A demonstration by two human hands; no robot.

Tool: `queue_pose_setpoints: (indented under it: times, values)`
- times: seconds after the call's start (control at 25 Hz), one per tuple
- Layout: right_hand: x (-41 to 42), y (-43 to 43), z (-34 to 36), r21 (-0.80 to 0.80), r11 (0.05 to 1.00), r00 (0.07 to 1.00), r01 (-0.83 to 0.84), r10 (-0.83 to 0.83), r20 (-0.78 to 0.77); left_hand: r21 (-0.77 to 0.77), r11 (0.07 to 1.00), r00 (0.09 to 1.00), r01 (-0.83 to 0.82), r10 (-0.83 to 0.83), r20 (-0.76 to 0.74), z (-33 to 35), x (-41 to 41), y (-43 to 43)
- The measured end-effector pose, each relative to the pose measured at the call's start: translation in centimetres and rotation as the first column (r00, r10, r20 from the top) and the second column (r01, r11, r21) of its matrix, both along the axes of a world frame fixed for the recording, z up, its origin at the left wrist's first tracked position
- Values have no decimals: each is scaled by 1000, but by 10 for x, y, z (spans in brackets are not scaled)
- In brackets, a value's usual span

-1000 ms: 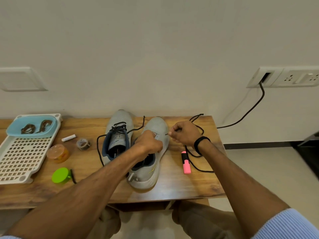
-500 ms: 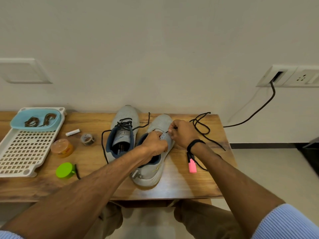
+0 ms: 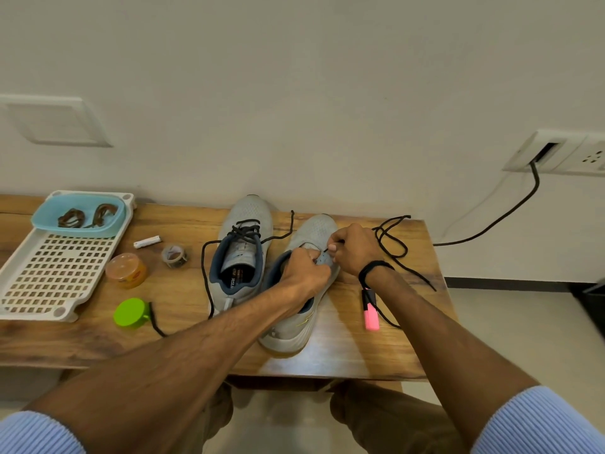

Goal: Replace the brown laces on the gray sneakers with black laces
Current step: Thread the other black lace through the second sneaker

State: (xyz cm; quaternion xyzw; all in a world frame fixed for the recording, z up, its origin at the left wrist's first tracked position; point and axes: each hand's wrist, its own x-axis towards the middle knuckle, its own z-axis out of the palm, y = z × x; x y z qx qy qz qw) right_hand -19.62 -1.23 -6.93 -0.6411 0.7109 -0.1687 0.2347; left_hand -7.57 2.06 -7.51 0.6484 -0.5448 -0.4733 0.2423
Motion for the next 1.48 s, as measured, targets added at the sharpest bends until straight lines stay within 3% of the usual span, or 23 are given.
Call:
queue_pose_setpoints:
  times: [0.12, 0.24, 0.4, 0.64, 0.84, 0.88, 0.96, 1.04, 1.12, 1.2, 1.32, 1.48]
  values:
    - [2, 2, 0, 3, 1000, 1000, 1, -1, 14, -39, 998, 999, -51, 51, -12, -1, -3, 2]
    - [2, 2, -2, 21, 998, 986, 61, -64, 153, -24, 998, 998, -61, 60, -35, -4, -1, 2]
    - [-7, 5, -3, 202, 970, 891, 132, -206, 404, -33, 999, 999, -33, 33, -12, -2, -1, 4]
    - [10, 5, -2, 8, 995, 986, 97, -97, 139, 61, 996, 998, 63, -62, -15, 13, 2, 3]
    - [2, 1, 3, 272, 957, 931, 97, -184, 314, 320, 942, 977, 105, -38, -208, 53, 19, -14]
    - [1, 4, 5, 299, 949, 912, 99, -206, 354, 280, 954, 988, 103, -65, -141, 56, 20, -18]
    - [2, 10, 7, 307, 951, 927, 44, -153, 343, 32, 983, 960, 179, -182, 215, 58, 21, -25]
    - [7, 19, 11, 215, 976, 984, 27, -63, 166, -201, 936, 860, 289, -162, 484, 55, 24, -33]
    - [16, 24, 13, 63, 998, 989, 23, -13, -146, -279, 909, 845, 309, -128, 519, 46, 27, -41]
    - [28, 29, 15, 11, 1000, 949, -21, 23, -316, -276, 897, 812, 346, -138, 567, 39, 28, -43]
    - [35, 35, 18, 133, 991, 979, -26, 52, -198, -226, 883, 754, 413, -192, 628, 32, 28, -42]
    - [24, 28, 12, 272, 960, 991, 64, -94, 100, -207, 878, 726, 432, -202, 658, 25, 35, -42]
